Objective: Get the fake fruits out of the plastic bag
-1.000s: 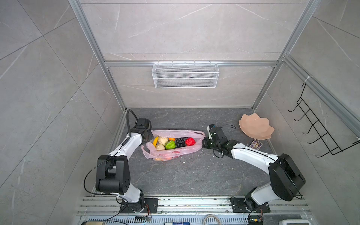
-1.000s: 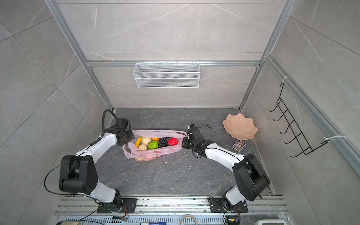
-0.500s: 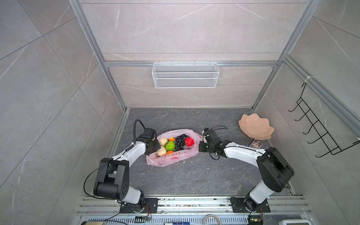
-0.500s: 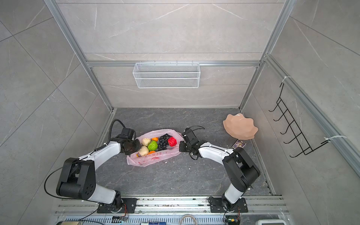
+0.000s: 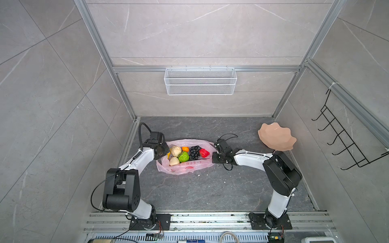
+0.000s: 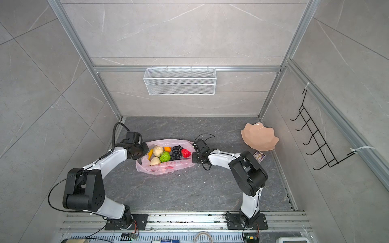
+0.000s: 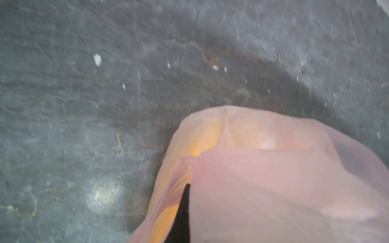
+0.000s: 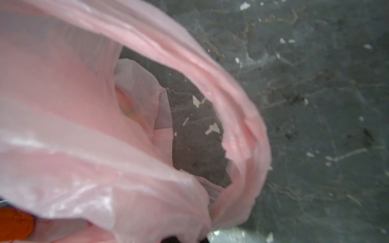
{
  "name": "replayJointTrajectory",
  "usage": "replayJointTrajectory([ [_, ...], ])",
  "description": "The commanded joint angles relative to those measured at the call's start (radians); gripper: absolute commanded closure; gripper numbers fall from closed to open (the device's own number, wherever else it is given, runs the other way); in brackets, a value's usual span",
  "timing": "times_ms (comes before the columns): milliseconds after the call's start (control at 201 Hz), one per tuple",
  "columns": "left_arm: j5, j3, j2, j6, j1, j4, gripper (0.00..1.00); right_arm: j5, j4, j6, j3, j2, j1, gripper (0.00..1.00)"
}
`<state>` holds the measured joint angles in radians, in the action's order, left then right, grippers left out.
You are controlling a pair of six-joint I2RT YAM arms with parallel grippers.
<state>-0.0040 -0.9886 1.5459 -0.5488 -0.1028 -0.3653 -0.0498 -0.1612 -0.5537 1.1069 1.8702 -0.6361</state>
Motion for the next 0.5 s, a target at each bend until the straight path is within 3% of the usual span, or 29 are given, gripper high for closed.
replayJointTrajectory([
  [0, 0.037, -0.053, 0.044, -0.016, 0.037, 0.041, 1.0, 0.014, -0.015, 0.029, 0.115, 0.07, -0.018, 0.95],
  [229, 0.08, -0.068, 0.061, -0.016, 0.1, 0.092, 1.0, 0.013, -0.109, 0.046, 0.375, 0.213, -0.04, 0.94],
  [493, 0.129, 0.108, -0.088, -0.022, 0.091, 0.166, 1.0, -0.078, -0.141, 0.079, 0.361, 0.173, -0.04, 0.89],
])
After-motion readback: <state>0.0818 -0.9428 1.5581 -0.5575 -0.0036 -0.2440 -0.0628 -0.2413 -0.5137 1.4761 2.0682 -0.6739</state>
